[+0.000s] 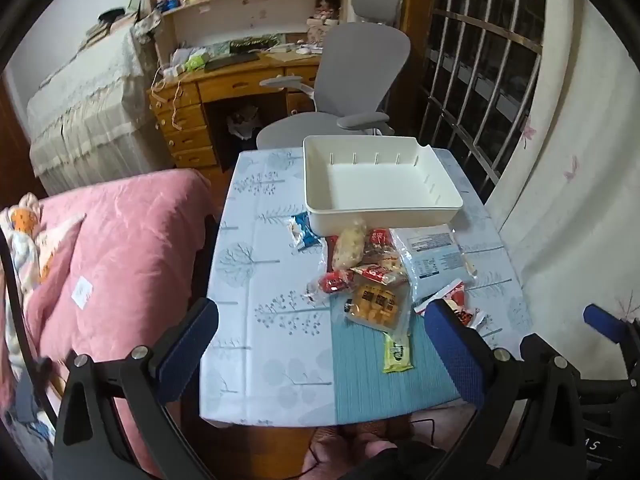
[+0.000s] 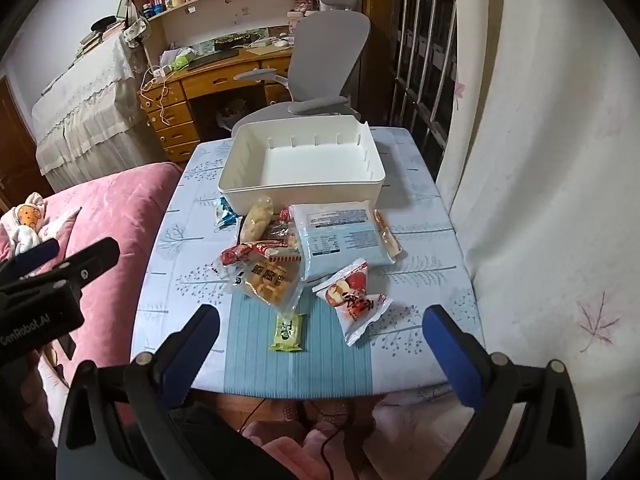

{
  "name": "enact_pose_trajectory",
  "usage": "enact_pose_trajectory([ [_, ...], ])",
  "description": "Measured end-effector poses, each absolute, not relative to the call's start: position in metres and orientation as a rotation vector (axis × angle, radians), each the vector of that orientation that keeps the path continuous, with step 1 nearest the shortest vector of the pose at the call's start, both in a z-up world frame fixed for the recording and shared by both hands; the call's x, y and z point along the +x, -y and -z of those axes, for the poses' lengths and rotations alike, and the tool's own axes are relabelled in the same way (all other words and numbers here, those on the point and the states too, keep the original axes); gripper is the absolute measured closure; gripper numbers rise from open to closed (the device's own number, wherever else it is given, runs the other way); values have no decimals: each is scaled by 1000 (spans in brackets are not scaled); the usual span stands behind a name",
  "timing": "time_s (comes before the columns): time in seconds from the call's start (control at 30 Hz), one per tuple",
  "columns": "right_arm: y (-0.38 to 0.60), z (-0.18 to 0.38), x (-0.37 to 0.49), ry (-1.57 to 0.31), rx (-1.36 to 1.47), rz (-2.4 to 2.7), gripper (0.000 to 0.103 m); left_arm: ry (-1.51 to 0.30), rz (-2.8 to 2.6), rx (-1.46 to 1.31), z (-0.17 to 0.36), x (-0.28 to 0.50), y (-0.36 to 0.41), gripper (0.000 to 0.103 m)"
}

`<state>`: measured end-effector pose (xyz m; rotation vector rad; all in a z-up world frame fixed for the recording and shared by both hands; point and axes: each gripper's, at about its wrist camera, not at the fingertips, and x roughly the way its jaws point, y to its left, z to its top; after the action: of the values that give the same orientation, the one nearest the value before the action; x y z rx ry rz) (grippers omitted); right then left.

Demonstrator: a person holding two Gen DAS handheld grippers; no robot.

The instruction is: Organize snacks

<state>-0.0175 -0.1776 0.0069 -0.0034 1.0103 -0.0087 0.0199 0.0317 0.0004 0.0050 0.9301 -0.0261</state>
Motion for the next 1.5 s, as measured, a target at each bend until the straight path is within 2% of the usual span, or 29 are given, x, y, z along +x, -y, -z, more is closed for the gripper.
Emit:
enact_pose_trajectory([
  [0.37,167,-9,-25,-894,-103,57,1,-950,146,40,-1,39,-32,1],
  [0.67,162,19,-20,-921,-167,23,1,-1043,188,53,28,57,-20,0],
  [0.97,175,58,-1,-868,-269,-53,2,-1189,193,19,74,86,5,1],
  [1.27,207,116,24,-963,-360,-160,2,-1399,147,38,140,119,46,1],
  [1.5,223,155,30,-1020,-399,-269,2,-1557,127,29,201,131,68,5],
])
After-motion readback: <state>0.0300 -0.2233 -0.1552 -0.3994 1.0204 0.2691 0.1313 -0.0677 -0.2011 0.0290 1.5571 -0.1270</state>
